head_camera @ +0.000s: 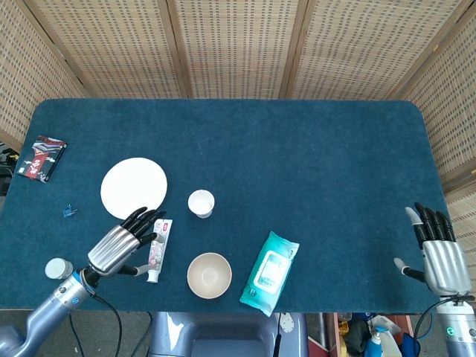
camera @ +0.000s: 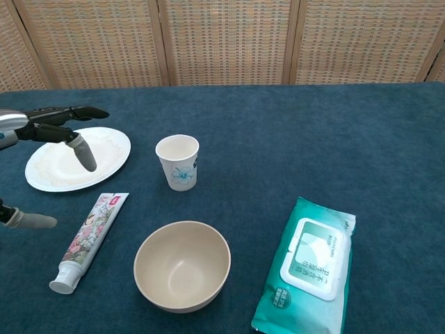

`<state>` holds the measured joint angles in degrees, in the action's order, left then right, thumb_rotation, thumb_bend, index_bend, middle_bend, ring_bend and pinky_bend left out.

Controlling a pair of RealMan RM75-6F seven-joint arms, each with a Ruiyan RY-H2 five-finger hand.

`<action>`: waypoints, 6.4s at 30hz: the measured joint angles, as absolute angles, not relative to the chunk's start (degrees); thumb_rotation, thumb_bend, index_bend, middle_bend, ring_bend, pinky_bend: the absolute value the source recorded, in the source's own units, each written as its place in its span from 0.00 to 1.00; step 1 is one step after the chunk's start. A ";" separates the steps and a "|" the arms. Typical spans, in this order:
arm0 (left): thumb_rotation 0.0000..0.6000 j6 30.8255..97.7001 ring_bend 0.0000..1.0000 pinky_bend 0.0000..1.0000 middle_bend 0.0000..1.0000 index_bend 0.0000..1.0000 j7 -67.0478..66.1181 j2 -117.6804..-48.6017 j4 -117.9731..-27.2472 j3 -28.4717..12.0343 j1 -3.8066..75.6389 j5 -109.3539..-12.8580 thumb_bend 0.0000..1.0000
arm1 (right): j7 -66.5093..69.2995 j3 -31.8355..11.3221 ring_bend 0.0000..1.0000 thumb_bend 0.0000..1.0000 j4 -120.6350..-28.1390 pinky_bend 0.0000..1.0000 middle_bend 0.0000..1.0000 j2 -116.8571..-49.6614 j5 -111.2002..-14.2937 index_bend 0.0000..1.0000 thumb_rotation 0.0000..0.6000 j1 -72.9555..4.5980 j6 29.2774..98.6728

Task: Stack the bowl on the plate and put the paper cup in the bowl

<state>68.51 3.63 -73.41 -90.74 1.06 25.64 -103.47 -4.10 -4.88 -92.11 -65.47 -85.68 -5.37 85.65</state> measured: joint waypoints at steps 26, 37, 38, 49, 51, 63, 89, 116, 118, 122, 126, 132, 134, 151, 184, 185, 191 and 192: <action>1.00 58.46 0.00 0.00 0.00 0.45 -6.37 -80.97 -93.50 1.08 32.44 -98.72 0.22 | -0.86 -5.78 0.00 0.15 -90.78 0.00 0.00 -64.98 -83.31 0.00 1.00 -5.41 84.52; 1.00 56.29 0.00 0.00 0.00 0.46 -8.58 -81.82 -93.81 2.06 33.53 -96.48 0.23 | -0.20 -6.00 0.00 0.15 -90.49 0.00 0.00 -64.84 -82.98 0.00 1.00 -5.36 84.47; 1.00 56.23 0.00 0.00 0.00 0.46 -8.69 -81.79 -93.81 2.09 33.57 -96.40 0.23 | -0.20 -6.01 0.00 0.15 -90.46 0.00 0.00 -64.85 -82.96 0.00 1.00 -5.38 84.41; 1.00 55.15 0.00 0.00 0.00 0.47 -10.57 -82.60 -93.65 2.36 34.43 -95.07 0.23 | -0.19 -6.04 0.00 0.15 -90.54 0.00 0.00 -64.83 -82.90 0.00 1.00 -5.32 84.50; 1.00 54.75 0.00 0.00 0.00 0.47 -10.84 -83.00 -93.51 2.36 34.66 -94.81 0.23 | 0.04 -6.06 0.00 0.15 -90.53 0.00 0.00 -64.78 -82.87 0.00 1.00 -5.29 84.51; 1.00 52.21 0.00 0.00 0.00 0.51 -14.49 -86.14 -92.95 2.33 35.98 -92.18 0.26 | 1.37 -6.29 0.00 0.15 -90.25 0.00 0.00 -64.47 -82.45 0.00 1.00 -5.18 84.42; 1.00 55.04 0.00 0.00 0.00 0.69 -17.30 -86.28 -91.56 -0.21 36.91 -89.65 0.37 | 2.51 -6.35 0.00 0.15 -90.15 0.00 0.00 -64.16 -82.57 0.00 1.00 -4.97 84.60; 1.00 55.04 0.00 0.00 0.00 0.68 -12.76 -65.78 -91.44 -8.21 38.19 -78.53 0.37 | 1.52 -5.99 0.00 0.15 -90.61 0.00 0.00 -64.30 -83.19 0.00 1.00 -5.17 84.35; 1.00 54.23 0.00 0.00 0.00 0.69 -12.21 -65.89 -89.19 -8.18 38.12 -77.06 0.37 | 1.30 -5.93 0.00 0.15 -90.65 0.00 0.00 -64.38 -83.27 0.00 1.00 -5.25 84.24; 1.00 52.64 0.00 0.00 0.00 0.68 -10.51 -67.59 -84.45 -8.17 38.03 -73.95 0.37 | 1.07 -5.84 0.00 0.15 -90.74 0.00 0.00 -64.47 -83.37 0.00 1.00 -5.34 84.11; 1.00 50.48 0.00 0.00 0.00 0.69 -9.44 -70.60 -79.30 -7.79 38.18 -71.60 0.37 | 1.25 -5.92 0.00 0.15 -90.59 0.00 0.00 -64.51 -83.14 0.00 1.00 -5.39 83.97; 1.00 47.97 0.00 0.00 0.00 0.68 -9.44 -75.56 -71.92 -7.14 38.57 -68.77 0.37 | 1.63 -5.95 0.00 0.15 -90.32 0.00 0.00 -64.51 -82.98 0.00 1.00 -5.51 83.63; 1.00 47.03 0.00 0.00 0.00 0.68 -9.60 -76.97 -69.57 -6.99 38.73 -67.79 0.37 | 1.75 -5.95 0.00 0.15 -90.25 0.00 0.00 -64.53 -82.94 0.00 1.00 -5.56 83.52; 1.00 43.54 0.00 0.00 0.00 0.68 -7.98 -84.80 -60.63 -7.66 40.52 -65.14 0.37 | 2.62 -6.18 0.00 0.15 -89.49 0.00 0.00 -64.70 -82.24 0.00 1.00 -5.84 82.85; 1.00 48.94 0.00 0.00 0.00 0.36 -4.22 -77.63 -72.34 -9.76 39.45 -68.51 0.16 | 3.37 -6.14 0.00 0.15 -89.69 0.00 0.00 -64.47 -82.71 0.00 1.00 -5.61 83.54; 1.00 49.45 0.00 0.00 0.00 0.36 -4.09 -76.64 -73.67 -10.03 39.44 -69.00 0.16 | 3.36 -6.12 0.00 0.15 -89.73 0.00 0.00 -64.46 -82.79 0.00 1.00 -5.57 83.67; 1.00 52.23 0.00 0.00 0.00 0.36 -5.05 -69.53 -83.97 -11.16 39.50 -71.72 0.17 | 3.17 -6.02 0.00 0.15 -89.99 0.00 0.00 -64.41 -83.03 0.00 1.00 -5.52 83.80; 1.00 52.58 0.00 0.00 0.00 0.36 -5.86 -68.42 -85.78 -11.34 39.63 -72.10 0.17 | 3.14 -6.01 0.00 0.15 -90.03 0.00 0.00 -64.40 -83.08 0.00 1.00 -5.50 83.85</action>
<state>52.58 -5.86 -68.42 -85.78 -11.34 39.63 -72.10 3.14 -6.01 -90.03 -64.40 -83.08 -5.50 83.85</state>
